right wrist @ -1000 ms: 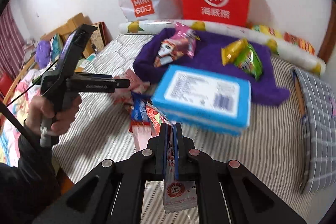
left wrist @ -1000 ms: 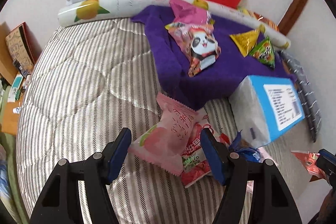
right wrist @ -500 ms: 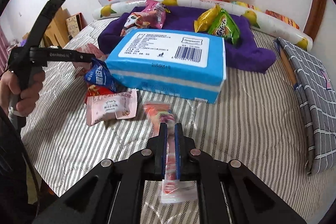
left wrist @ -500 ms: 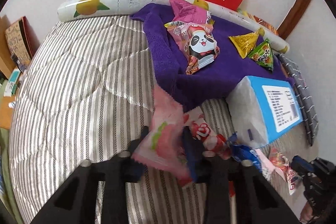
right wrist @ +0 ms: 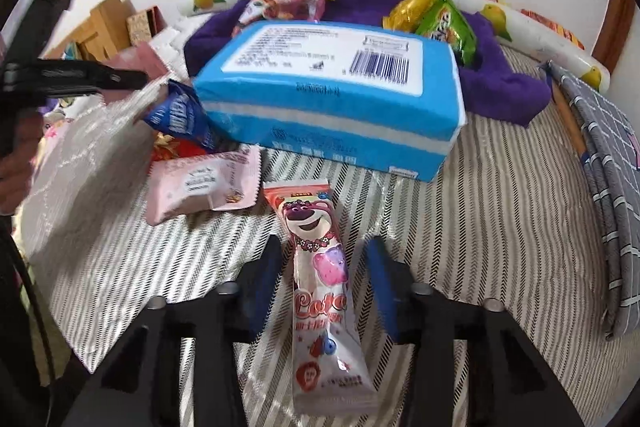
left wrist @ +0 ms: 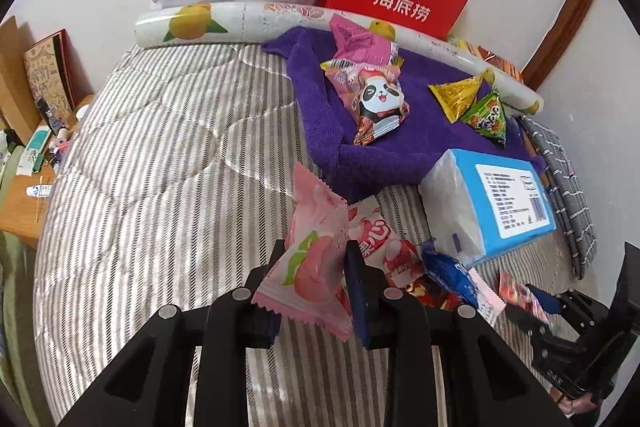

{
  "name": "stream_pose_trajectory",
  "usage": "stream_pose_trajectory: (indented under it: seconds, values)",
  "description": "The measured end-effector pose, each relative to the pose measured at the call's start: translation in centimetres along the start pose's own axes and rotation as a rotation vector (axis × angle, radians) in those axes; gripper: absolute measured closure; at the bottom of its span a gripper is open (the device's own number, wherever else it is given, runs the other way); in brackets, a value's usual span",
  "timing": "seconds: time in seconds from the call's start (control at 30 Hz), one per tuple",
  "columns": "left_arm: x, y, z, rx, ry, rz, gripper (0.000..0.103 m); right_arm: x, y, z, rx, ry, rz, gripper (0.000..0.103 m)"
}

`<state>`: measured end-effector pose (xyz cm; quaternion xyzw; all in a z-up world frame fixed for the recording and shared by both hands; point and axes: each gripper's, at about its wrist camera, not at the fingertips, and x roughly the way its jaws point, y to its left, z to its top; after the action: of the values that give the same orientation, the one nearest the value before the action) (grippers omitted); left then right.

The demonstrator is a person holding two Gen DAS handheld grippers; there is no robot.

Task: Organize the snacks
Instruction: 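Grasp the Lotso-print stick snack with the right tool while the left tool grasps the pink peach candy, then carry both held snacks up over the purple towel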

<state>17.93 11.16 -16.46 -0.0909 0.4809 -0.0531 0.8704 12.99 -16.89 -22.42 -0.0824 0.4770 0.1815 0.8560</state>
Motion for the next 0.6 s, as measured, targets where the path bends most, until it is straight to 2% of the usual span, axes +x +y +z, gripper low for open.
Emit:
stream_pose_trajectory:
  seconds: [0.17,0.4,0.6]
  values:
    - [-1.7,-0.5,-0.1,0.0,-0.028,-0.013,0.077,-1.2,-0.2,-0.1,0.018,-0.011,0.033,0.083]
    - [-3.6,-2.7,0.3,0.014,-0.064,-0.057,0.077,-6.2,-1.0,0.5,0.03,-0.1,0.013,0.083]
    - [-5.1,-5.4,1.2,0.041,-0.095,-0.095,0.077,-9.7,-2.7,2.4,0.1,-0.172,-0.002,0.083]
